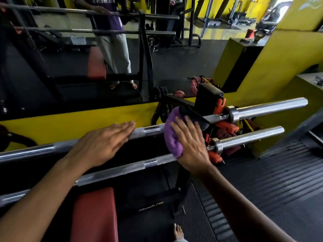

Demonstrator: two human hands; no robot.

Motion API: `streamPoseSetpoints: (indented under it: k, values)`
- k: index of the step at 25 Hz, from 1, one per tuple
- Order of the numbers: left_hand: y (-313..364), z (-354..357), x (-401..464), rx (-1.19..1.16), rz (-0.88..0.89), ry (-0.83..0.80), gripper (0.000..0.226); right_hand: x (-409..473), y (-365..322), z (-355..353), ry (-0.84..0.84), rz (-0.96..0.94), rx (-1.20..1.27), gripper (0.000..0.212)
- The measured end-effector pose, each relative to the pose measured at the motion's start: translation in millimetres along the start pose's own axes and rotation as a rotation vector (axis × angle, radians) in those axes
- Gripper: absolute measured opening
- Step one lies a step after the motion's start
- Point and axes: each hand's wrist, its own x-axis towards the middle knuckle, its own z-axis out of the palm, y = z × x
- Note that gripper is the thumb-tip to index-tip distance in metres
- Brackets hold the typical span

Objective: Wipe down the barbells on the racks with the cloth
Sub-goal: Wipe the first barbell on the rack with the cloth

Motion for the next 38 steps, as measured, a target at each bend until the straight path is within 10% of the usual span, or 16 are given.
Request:
streamPoseSetpoints:
  k: [6, 9, 12, 15, 18, 25, 29, 33, 38]
  values:
    - [-2, 4, -10, 0.001, -0.039, 0.038, 0.055, 12, 66, -26, 0.165, 0.335, 0.001, 0.051]
    - [5, -1, -6, 0.035, -0.06, 0.075, 0.061, 62, 46, -41, -0.029, 0.595, 0.027, 0.047]
    - [8, -5, -8, 0.053, -0.066, 0.062, 0.062, 93, 7, -44, -0.227, 0.483, -0.039, 0.036]
    - [1, 3, -11, 0.019, -0.056, 0.068, 0.056, 69, -37, -22, -0.032, 0.177, 0.017, 0.037]
    - [-3, 9, -11, 0.004, -0.032, 0.056, 0.053, 21, -25, -6, -0.051, -0.035, 0.063, 0.076]
    - [-1, 8, -10, 0.029, -0.049, 0.058, 0.055, 15, 70, -32, 0.172, 0.281, 0.118, 0.046]
    - [2, 6, -8, 0.073, -0.055, 0.049, 0.054, 89, 59, -65, -0.307, 0.589, -0.043, 0.046]
    - [1, 3, -9, 0.046, -0.036, 0.047, 0.055, 133, 14, -59, -0.659, 0.427, 0.056, 0.04]
    - [-1, 6, -10, -0.002, -0.08, 0.062, 0.054, 54, -22, -35, 0.015, 0.028, 0.345, 0.025]
